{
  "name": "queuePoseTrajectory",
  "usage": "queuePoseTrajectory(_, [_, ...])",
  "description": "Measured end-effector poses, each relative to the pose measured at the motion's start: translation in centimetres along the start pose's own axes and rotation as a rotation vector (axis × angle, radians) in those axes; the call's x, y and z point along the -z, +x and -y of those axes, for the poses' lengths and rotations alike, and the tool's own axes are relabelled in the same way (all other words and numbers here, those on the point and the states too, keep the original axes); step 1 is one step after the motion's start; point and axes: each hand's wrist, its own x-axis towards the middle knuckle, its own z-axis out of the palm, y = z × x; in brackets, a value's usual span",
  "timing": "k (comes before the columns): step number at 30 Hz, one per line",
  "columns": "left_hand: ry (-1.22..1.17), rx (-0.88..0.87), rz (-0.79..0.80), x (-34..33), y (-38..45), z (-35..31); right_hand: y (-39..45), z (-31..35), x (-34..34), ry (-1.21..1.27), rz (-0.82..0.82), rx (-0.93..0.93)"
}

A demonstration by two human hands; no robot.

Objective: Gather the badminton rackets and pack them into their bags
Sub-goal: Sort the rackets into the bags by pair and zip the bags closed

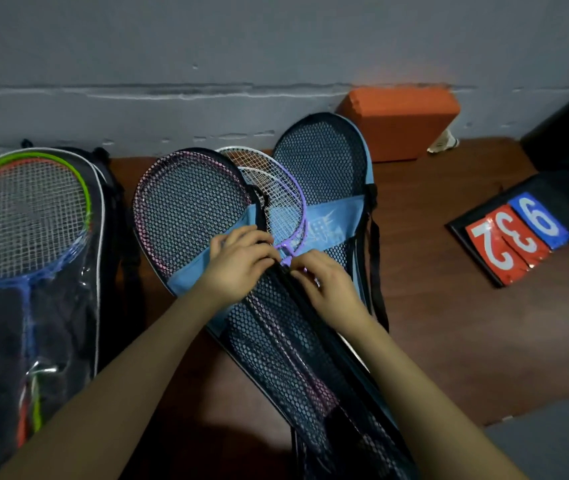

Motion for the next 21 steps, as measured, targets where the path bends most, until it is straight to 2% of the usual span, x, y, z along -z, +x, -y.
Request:
queuePoseTrajectory(4, [-0.068,0.051,-0.11,-1.6,0.3,0.6,-1.3,-0.6,0.4,-0.039,0.046,-0.069])
queuePoseTrajectory(9, [-0.123,0.121,-0.168,-2.3,1.7,1.5,-4.7,-1.4,2.2,-0.053,0.041,-0.125])
queuePoseTrajectory(15, [-0.029,0.153,-0.15,-2.4,0.8,1.2,-7.8,-1.9,3.1,-0.066,0.018,-0.118])
queuePoseTrajectory(18, [-0.001,0.167,-0.131,-2.2,-0.9,-1.2,-7.4,-1.8,2.8,-0.041,0.009,-0.105])
queuePoseTrajectory(21, [-0.015,0.107,-0.056,-3.3,-3.9,-4.4,-7.1,-1.7,2.1,-0.011,0.04,-0.072])
